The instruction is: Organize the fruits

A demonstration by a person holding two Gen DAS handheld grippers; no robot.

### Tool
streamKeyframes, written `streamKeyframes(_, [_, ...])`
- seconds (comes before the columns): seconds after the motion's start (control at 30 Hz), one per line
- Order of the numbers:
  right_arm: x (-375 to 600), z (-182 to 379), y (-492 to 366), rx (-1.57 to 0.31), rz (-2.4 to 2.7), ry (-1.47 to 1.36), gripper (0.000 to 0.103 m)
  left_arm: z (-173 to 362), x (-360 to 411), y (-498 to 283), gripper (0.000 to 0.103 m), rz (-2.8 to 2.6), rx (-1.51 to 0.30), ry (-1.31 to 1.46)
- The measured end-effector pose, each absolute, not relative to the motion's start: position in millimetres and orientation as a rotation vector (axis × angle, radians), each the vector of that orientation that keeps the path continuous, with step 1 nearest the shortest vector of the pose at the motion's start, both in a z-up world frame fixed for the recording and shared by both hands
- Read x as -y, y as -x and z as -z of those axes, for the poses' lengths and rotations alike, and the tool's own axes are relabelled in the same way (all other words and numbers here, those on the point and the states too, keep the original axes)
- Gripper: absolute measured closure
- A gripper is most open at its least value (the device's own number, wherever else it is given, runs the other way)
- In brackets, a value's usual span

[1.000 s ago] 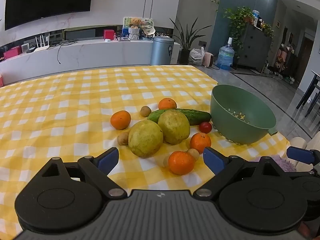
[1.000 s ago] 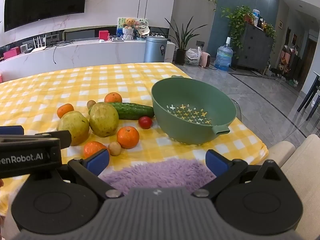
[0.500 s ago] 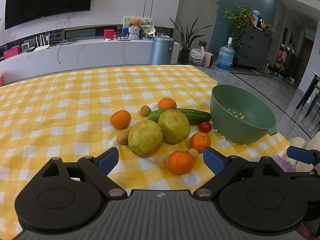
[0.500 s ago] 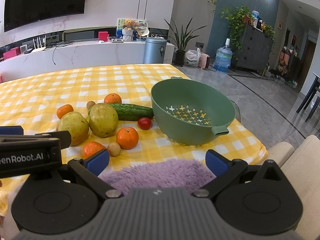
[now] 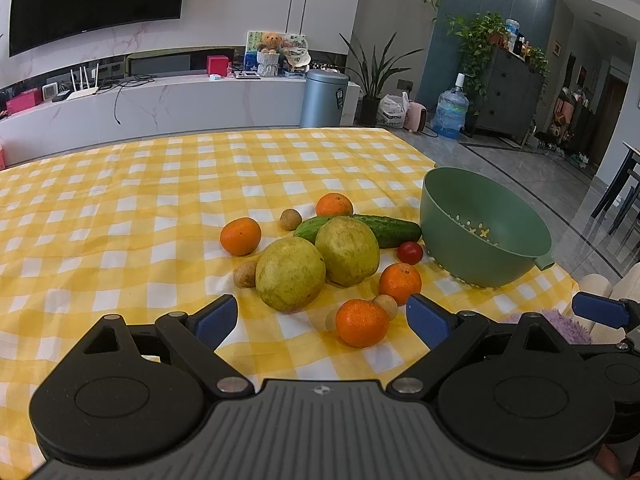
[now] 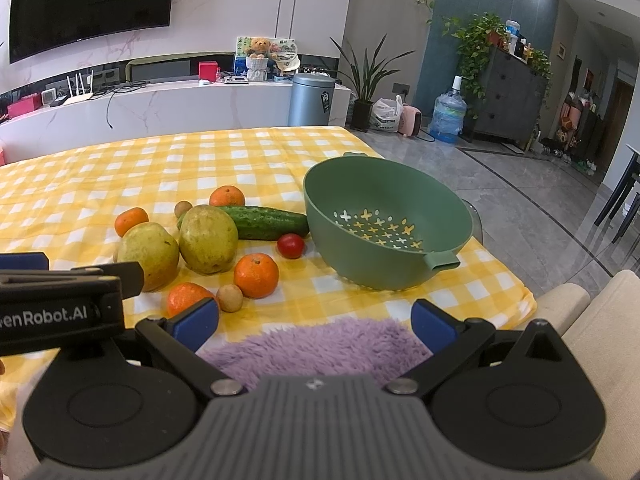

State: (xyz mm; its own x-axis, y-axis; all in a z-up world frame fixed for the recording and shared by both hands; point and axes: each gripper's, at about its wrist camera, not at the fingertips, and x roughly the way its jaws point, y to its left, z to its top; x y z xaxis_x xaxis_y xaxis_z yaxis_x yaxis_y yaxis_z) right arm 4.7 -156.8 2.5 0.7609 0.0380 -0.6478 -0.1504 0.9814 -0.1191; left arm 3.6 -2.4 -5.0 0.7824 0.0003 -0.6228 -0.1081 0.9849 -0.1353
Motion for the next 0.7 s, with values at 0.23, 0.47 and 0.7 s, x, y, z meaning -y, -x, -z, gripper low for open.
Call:
streamKeyframes(0.23, [156.5, -2.7, -4.4, -0.699, -0.103, 0.168, 0.004, 6.2, 3.4, -3.8, 0.0, -0.062, -0.671, 0.167])
streamKeyframes(0.47, [156.7, -2.7, -4.2, -0.699, -0.104, 0.169, 0.004, 6.7, 3.5, -4.2, 0.0, -0.061, -0.672, 0.168])
streamKeyframes(0.7, [156.6, -2.2, -4.2, -0.7, -0.103, 0.171, 0.004, 9.0, 3.5, -5.0, 0.0, -0.058, -0.675, 0.172])
